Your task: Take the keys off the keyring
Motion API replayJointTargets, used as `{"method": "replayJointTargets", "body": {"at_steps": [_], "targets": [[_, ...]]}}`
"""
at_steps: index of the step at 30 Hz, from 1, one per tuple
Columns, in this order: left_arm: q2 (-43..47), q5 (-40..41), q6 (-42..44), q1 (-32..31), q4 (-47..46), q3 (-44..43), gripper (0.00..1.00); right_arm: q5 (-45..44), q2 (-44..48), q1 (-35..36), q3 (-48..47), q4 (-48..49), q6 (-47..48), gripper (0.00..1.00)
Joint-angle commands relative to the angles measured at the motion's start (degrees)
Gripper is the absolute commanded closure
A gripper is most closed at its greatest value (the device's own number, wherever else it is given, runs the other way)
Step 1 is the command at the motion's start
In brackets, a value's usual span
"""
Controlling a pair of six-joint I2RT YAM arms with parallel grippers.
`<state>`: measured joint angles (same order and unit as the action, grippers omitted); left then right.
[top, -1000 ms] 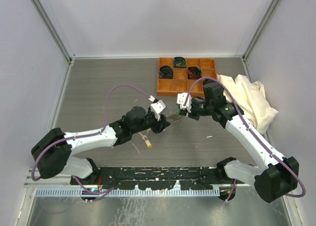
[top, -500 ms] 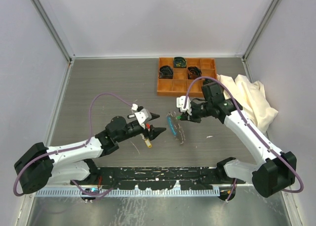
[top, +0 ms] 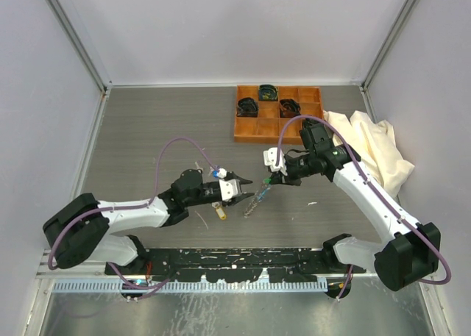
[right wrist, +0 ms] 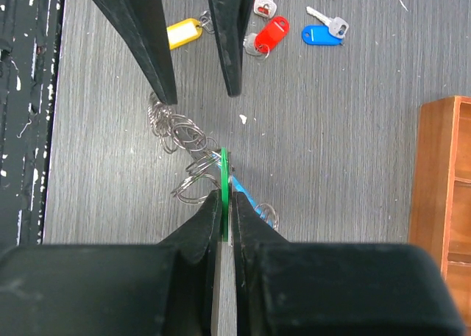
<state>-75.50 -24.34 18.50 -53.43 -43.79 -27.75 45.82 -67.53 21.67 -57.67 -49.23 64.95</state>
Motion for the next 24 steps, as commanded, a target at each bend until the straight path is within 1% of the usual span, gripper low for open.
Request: {"method": "replayJointTargets", "body": {"at_steps": [1,9,15,20,24], "targets": [[-1.55,-1.43,2.35,0.65,-6.65,-3.69,0.61,2.38,0.53,-0.2,-2.43,-0.66,2.24,0.99],[-5.31,-4.78,-3.11,2.7,-11.68,-4.86,0.62,3.36,0.89,-0.2,-2.65,-1.63,3.32,0.99],[-8.63,-9.5,-8.51,4.8,-16.52,-5.85,0.62,3.57,1.11,-0.15,-2.69,-2.01,3.91,0.99],[-10.01,-11.48,-10.97,5.06,-16.65,-6.74,0.63,3.64,1.16,-0.21,-2.71,-2.25,4.26,0.99],[-10.91,-11.9,-12.98,5.08,-18.59,-6.36,0.64,3.71,1.16,-0.19,-2.82,-2.44,4.31,0.99]]}}
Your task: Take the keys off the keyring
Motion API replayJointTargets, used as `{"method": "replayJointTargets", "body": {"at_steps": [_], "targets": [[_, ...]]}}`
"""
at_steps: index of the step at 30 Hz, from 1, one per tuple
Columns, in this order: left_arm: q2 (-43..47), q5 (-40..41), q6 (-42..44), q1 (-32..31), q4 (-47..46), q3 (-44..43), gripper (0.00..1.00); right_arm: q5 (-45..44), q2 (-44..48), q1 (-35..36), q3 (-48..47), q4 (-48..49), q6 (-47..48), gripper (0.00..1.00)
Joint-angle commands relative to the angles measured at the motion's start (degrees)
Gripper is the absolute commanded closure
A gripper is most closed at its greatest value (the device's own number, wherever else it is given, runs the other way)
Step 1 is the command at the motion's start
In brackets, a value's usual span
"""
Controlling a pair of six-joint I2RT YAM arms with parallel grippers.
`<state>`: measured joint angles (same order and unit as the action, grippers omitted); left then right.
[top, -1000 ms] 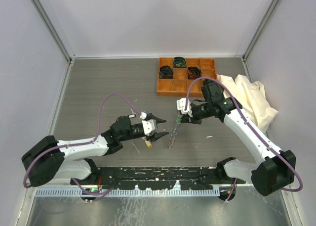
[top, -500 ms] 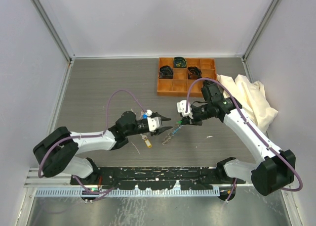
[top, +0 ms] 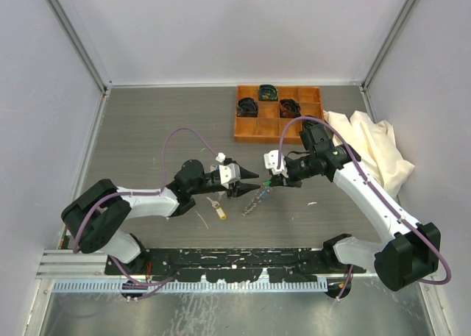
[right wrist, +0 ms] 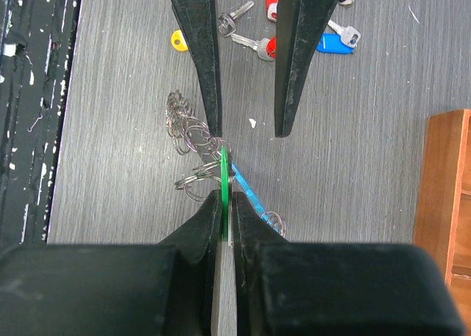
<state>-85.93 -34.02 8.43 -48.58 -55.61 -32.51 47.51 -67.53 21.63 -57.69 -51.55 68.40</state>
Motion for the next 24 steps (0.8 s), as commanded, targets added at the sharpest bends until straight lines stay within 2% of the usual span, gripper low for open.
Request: {"method": "replayJointTargets", "body": {"at_steps": [1,24], "targets": [[-0.6,-2.35,-3.08,0.21,-7.27,-1.33,0.65,1.96,1.17,-0.17,-2.85,-0.12,0.81,0.99],[-4.13,-3.06,-4.48,0.21,-8.62,-2.51,0.7,2.46,1.47,-0.35,-3.57,-2.41,2.92,0.99]]}}
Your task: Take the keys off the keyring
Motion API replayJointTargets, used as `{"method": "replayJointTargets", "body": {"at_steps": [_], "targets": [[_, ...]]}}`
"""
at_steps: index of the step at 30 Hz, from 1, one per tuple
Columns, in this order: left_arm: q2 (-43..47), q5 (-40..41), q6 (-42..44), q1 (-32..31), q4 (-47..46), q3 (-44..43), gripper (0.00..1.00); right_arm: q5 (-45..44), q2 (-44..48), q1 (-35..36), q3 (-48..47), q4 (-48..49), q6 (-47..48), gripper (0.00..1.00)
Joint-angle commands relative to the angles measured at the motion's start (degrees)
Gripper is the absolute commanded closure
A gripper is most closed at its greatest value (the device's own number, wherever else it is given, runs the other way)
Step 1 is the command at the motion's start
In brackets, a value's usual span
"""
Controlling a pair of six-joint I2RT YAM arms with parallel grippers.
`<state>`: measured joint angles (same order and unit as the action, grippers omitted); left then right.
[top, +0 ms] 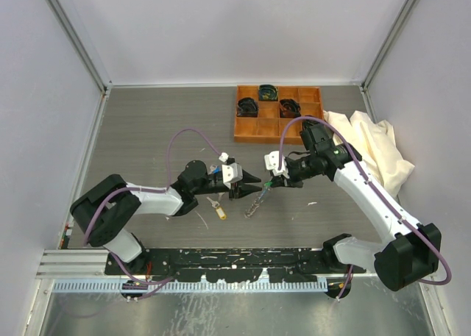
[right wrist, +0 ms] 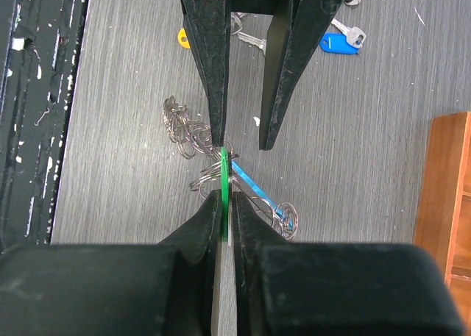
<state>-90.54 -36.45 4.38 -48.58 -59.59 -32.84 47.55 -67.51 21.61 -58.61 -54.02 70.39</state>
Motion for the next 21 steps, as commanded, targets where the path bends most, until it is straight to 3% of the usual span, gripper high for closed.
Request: {"method": "replayJointTargets", "body": {"at_steps": [1,21], "targets": [[0.46,-0.73,-0.49,0.17,-4.58,-2.21,0.7,2.45,1.47,-0.27,-2.58,-0.02,0.97,0.99],[-1.22,-4.44,-2.85,0.22,-6.02,-3.78,0.73,2.63,1.67,-0.34,-2.5,-0.29,1.33,0.99]]}}
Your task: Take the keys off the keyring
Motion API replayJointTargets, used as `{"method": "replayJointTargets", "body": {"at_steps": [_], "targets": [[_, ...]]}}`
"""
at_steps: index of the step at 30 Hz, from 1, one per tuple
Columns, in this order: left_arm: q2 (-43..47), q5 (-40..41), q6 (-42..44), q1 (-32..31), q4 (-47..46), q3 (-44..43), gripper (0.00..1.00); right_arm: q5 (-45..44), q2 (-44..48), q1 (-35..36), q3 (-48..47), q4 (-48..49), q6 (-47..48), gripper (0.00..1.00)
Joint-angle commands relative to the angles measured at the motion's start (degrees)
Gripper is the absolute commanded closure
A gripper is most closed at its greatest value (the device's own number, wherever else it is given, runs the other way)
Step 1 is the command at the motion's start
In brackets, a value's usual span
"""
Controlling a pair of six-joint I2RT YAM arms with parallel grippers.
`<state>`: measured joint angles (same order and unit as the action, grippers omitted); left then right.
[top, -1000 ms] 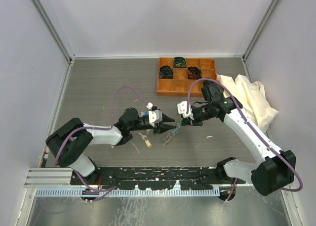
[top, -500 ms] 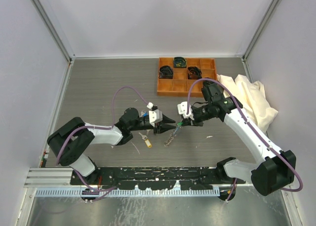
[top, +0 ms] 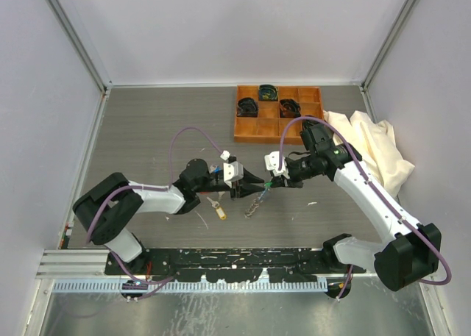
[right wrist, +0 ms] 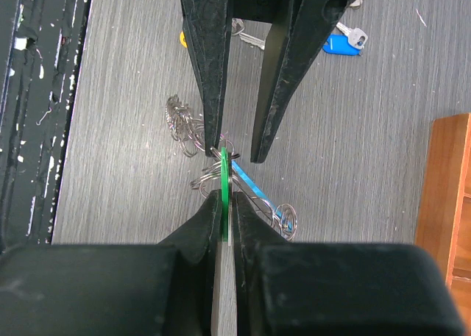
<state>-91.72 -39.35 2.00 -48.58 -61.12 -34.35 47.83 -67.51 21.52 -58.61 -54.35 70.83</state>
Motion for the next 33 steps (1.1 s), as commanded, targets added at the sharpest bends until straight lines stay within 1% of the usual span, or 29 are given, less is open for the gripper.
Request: {"method": "replayJointTargets", "body": {"at_steps": [1,4,11,16,20,25,33], "targets": [[-0.04,-1.7,-0.5,0.19,-4.34,-2.44,0.73,2.35,1.67,-0.25,-2.55,0.03,0.94,0.99],[-0.18,-2.42,-0.46,0.23,-3.49,-2.96,0.77,2.26,1.76,-0.19,-2.56,0.05,0.98,0.99],[-0.45,-3.51,-0.59,0.19,-3.18,-3.13,0.78,2.18,1.85,-0.17,-2.61,-0.06,1.02,0.99],[-0.63,-4.21,-0.77,0.22,-2.23,-3.49,0.83,2.22,1.91,-0.32,-2.61,-0.06,1.05,0.99],[-0.59,-3.84,-0.77,0.15,-1.52,-3.53,0.83,2.42,2.0,-0.38,-2.74,-0.13,1.0,0.99],[-0.68,-2.69,-0.54,0.24,-0.99,-3.49,0.8,2.53,2.03,-0.45,-2.73,-0.21,1.06,0.99],[-1.16,-2.7,-1.2,0.23,-0.99,-3.88,0.8,2.56,2.1,-0.51,-2.69,-0.24,1.14,0.99]]}}
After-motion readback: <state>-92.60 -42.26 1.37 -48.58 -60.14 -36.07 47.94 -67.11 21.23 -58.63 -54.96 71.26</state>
